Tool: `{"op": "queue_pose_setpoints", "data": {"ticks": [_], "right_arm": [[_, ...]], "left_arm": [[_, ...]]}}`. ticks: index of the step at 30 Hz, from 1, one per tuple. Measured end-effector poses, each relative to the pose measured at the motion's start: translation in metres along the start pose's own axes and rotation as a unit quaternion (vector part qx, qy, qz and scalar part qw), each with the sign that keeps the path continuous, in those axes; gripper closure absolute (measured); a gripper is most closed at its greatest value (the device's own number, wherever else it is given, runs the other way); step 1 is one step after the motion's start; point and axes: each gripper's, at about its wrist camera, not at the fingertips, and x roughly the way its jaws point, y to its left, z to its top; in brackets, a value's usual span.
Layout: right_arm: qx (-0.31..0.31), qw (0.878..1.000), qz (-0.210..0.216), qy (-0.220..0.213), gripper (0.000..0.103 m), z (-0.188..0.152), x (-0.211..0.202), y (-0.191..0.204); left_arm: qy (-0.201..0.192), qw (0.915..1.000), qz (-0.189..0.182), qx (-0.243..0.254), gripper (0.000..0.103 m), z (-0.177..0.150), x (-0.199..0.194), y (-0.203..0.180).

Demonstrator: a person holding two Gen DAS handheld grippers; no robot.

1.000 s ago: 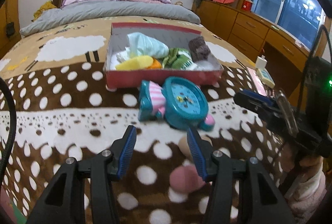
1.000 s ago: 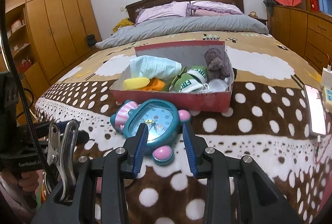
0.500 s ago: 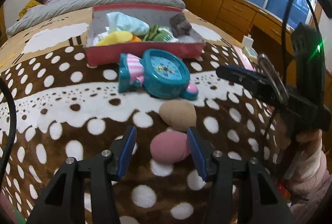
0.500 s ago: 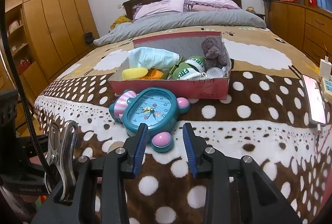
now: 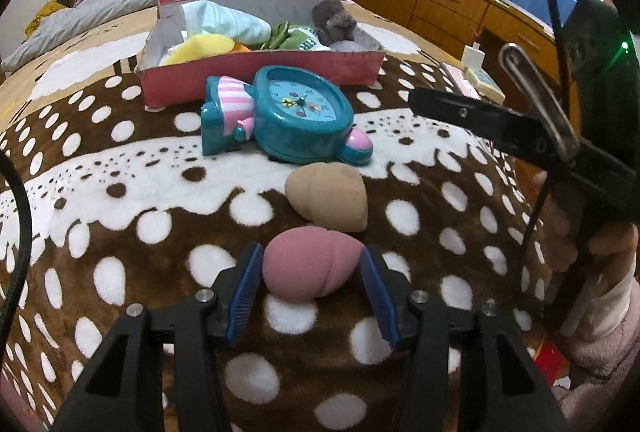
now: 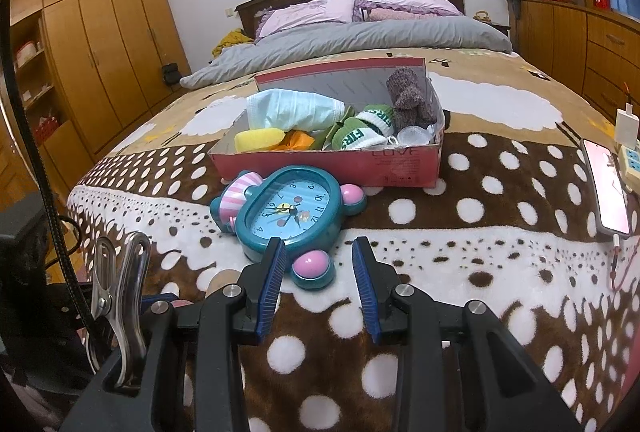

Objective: Organize soft objects
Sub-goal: 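Grasp the pink makeup sponge with the left gripper, then grasp the beige makeup sponge with the right gripper while the left holds the pink sponge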

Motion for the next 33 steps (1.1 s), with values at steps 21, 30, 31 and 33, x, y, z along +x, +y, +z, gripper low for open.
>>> {"op": "queue_pose_setpoints", "data": {"ticks": [21,30,31,33], "right_arm": [[-0.01,0.999,0.029,0.021,0.067,-0.009,0.007,0.018],[-0.035,0.996,0.061,0.048,0.067,-0.021,0.019,0.041],[-0.039,0.996,0.061,0.05,0.067,-0.022,0.021,0.044],[-0.044,0.996,0.06,0.055,0.067,-0.023,0.024,0.046]], "left_arm": [[-0.035,0.9957,0.064,-0.057,0.054,0.005,-0.017,0.049],[-0.039,0.9948,0.057,-0.075,0.054,0.002,-0.019,0.058],[-0.041,0.9947,0.057,-0.075,0.054,0.002,-0.02,0.058],[-0.043,0.9943,0.06,-0.076,0.054,0.002,-0.021,0.059]]}}
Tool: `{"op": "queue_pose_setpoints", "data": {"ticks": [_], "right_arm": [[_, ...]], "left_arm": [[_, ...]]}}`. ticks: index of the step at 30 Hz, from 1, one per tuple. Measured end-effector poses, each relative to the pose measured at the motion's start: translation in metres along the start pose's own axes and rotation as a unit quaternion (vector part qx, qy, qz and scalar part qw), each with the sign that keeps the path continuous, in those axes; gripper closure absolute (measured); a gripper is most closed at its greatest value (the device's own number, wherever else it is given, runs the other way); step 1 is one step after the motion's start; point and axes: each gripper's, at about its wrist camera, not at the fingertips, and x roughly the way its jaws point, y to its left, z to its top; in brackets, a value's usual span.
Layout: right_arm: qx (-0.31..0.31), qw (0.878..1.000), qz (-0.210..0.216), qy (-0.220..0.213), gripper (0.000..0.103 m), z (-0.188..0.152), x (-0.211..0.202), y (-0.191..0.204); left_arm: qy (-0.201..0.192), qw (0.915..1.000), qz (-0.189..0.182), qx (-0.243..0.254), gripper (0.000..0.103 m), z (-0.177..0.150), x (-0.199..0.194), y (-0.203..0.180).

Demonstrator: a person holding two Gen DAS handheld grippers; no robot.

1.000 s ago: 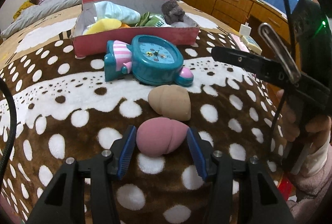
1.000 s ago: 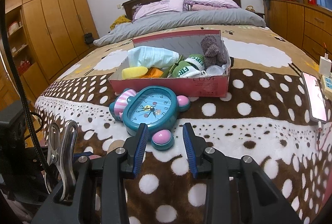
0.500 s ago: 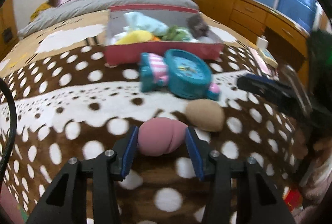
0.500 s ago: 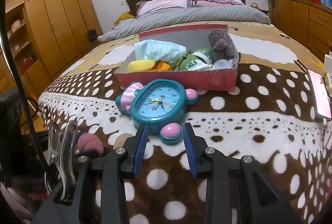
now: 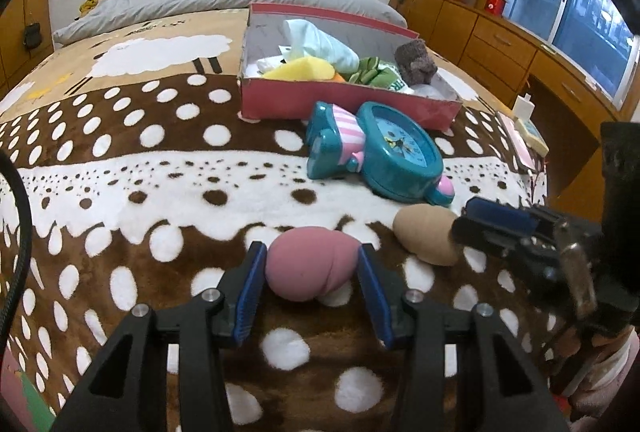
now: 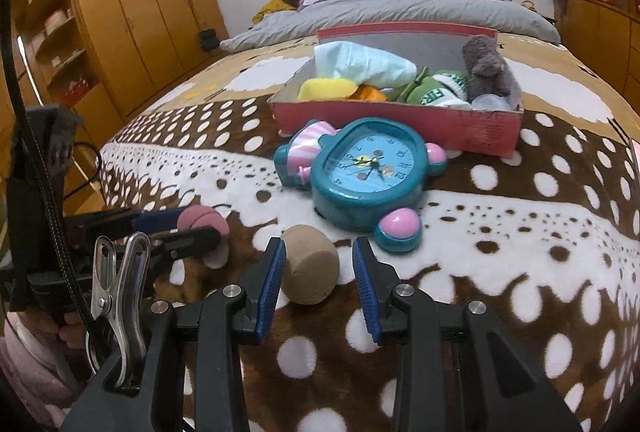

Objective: Organize soft objects
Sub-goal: 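Grasp the beige makeup sponge with the right gripper while the left holds the pink sponge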

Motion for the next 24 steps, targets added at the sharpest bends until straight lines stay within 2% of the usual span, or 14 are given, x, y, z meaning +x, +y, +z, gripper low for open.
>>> {"op": "queue_pose_setpoints", "data": {"ticks": [4,6,19,24], "right_arm": [[0.0,1.0,0.002,0.012,0.066,-0.002,0.009,0.001],[-0.001,1.0,0.003,0.015,0.061,-0.002,0.011,0.002],[-0.033,0.999,0.018,0.033,0.061,-0.005,0.024,0.016],[-0.035,0.998,0.028,0.033,0.07,-0.006,0.024,0.017]], "left_arm": [[0.0,1.0,0.002,-0.008,0.054,0.001,0.0,0.005],[0.0,0.9999,0.002,-0.012,0.054,0.002,0.0,0.007],[0.0,0.9999,0.001,-0.013,0.054,0.002,0.003,0.007],[-0.001,0.9999,-0.001,-0.013,0.054,0.003,0.002,0.007]]}}
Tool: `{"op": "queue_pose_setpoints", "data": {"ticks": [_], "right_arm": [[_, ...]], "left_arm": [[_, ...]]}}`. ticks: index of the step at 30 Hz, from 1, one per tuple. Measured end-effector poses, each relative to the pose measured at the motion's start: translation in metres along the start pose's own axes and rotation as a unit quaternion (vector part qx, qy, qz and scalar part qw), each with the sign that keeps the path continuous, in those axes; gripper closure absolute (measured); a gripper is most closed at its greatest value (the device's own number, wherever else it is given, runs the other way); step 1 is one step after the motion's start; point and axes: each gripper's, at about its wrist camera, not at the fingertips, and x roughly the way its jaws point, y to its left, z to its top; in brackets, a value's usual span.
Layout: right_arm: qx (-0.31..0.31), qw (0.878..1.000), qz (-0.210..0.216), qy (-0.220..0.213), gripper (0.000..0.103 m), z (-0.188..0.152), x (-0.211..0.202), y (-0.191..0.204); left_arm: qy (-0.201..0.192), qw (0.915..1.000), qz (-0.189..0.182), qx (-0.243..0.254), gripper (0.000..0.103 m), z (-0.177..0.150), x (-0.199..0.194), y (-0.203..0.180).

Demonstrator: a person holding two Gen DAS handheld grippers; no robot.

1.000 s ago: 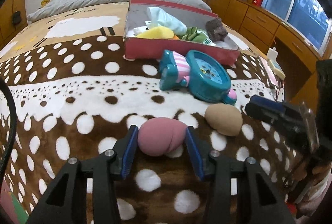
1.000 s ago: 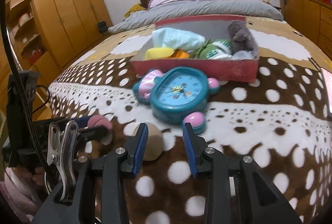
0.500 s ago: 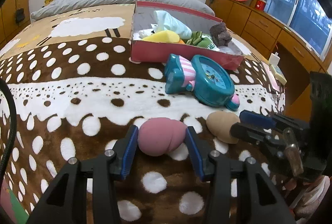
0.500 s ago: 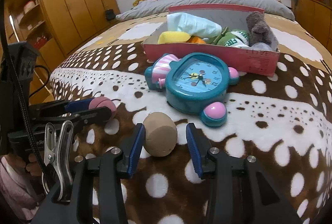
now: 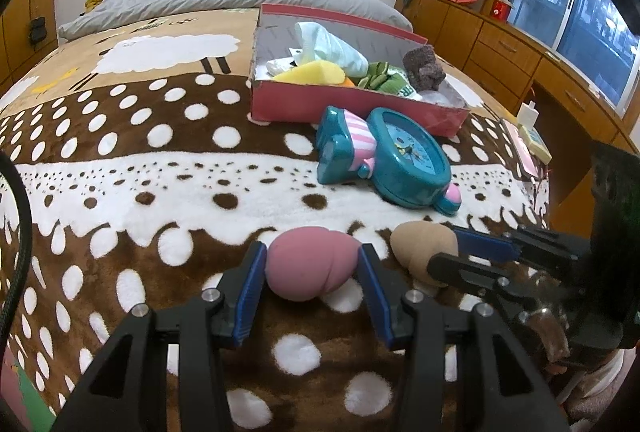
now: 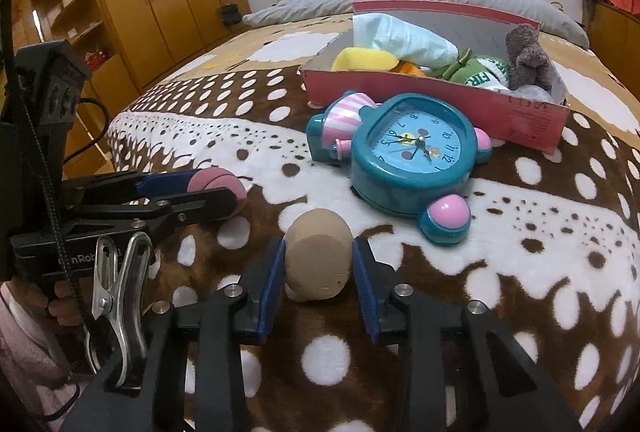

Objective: Organize soft objects
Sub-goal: 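Grasp the beige makeup sponge with the right gripper while the left holds the pink sponge, then carry the pink and beige sponges over the shoebox with both grippers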

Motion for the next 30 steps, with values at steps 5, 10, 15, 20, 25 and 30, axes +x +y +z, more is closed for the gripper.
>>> {"op": "queue_pose_setpoints", "data": {"ticks": [5,10,15,20,25,30], "right_arm": [[0.001,1.0,0.005,-0.008,0.074,0.0,-0.006,-0.001],[0.006,1.0,0.008,-0.018,0.074,0.001,-0.016,-0.004],[0.015,1.0,0.005,-0.027,0.074,0.003,-0.023,-0.009],[0.02,0.999,0.0,-0.032,0.074,0.006,-0.029,-0.016],[0.022,0.999,-0.009,-0.04,0.074,0.012,-0.036,-0.023],[0.022,0.999,-0.018,-0.044,0.074,0.02,-0.04,-0.031]], "left_arm": [[-0.002,1.0,0.0,0.001,0.054,0.001,-0.001,-0.001],[-0.008,1.0,-0.001,0.006,0.054,0.006,-0.005,-0.004],[-0.012,0.9999,-0.002,0.009,0.054,0.011,-0.009,-0.007],[-0.016,0.9998,-0.005,0.011,0.054,0.019,-0.01,-0.009],[-0.02,0.9997,-0.008,0.014,0.054,0.028,-0.011,-0.012],[-0.021,0.9995,-0.015,0.019,0.054,0.04,-0.01,-0.019]]}}
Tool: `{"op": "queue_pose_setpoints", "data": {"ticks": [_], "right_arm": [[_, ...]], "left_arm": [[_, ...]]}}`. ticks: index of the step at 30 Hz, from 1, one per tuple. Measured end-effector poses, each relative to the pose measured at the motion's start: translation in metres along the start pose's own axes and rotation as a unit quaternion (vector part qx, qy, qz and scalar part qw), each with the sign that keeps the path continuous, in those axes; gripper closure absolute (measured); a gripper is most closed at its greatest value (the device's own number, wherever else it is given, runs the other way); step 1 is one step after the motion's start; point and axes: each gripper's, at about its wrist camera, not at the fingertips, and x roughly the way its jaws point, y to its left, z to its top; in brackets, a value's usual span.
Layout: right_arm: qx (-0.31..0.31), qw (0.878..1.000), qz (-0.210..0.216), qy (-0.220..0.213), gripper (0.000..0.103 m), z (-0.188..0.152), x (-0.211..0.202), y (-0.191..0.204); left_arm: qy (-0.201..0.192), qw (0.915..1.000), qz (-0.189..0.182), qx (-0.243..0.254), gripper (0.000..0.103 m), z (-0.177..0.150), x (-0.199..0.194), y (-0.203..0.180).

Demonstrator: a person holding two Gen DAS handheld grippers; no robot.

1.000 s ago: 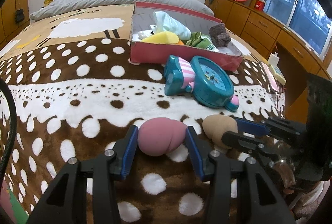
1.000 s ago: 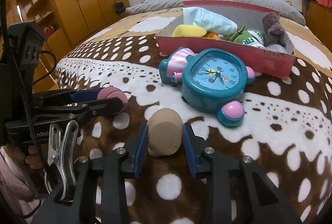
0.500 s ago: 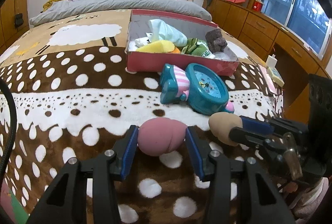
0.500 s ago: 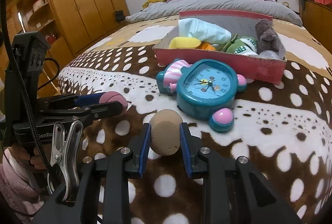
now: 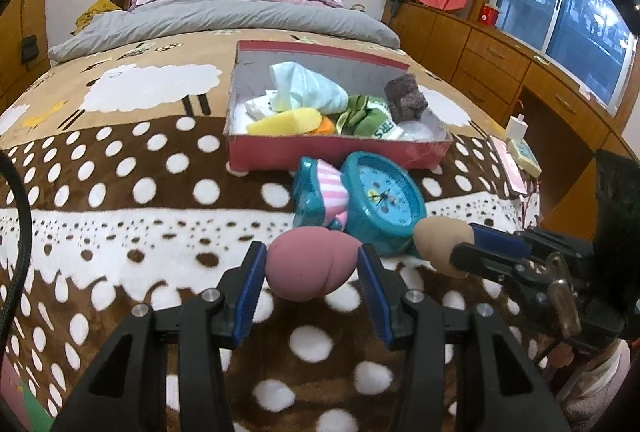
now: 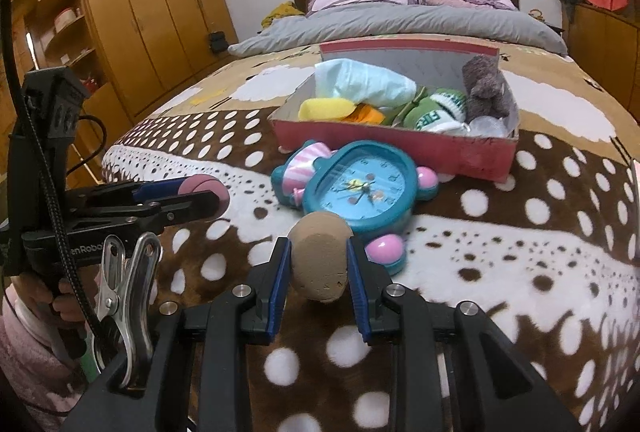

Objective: Organize soft objects
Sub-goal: 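Carry the pink and beige sponges over the shoebox with both grippers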

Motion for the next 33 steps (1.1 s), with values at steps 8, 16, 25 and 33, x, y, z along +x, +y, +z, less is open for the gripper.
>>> {"op": "queue_pose_setpoints", "data": {"ticks": [8,16,25,33], "right_arm": [[0.001,1.0,-0.023,-0.01,0.074,0.031,-0.009,-0.021],[-0.007,0.998,-0.054,-0.022,0.074,0.068,-0.015,-0.044],[-0.007,0.997,-0.071,-0.036,0.074,0.107,-0.002,-0.065],[0.003,0.996,-0.069,-0.047,0.074,0.144,0.028,-0.085]], "left_arm": [[-0.022,0.9996,0.0,0.018,0.054,0.047,-0.003,-0.01],[-0.03,0.9992,-0.001,0.027,0.054,0.093,0.013,-0.017],[-0.038,0.9988,0.011,0.029,0.054,0.145,0.047,-0.019],[-0.047,0.9982,0.032,0.02,0.054,0.179,0.089,-0.013]]}}
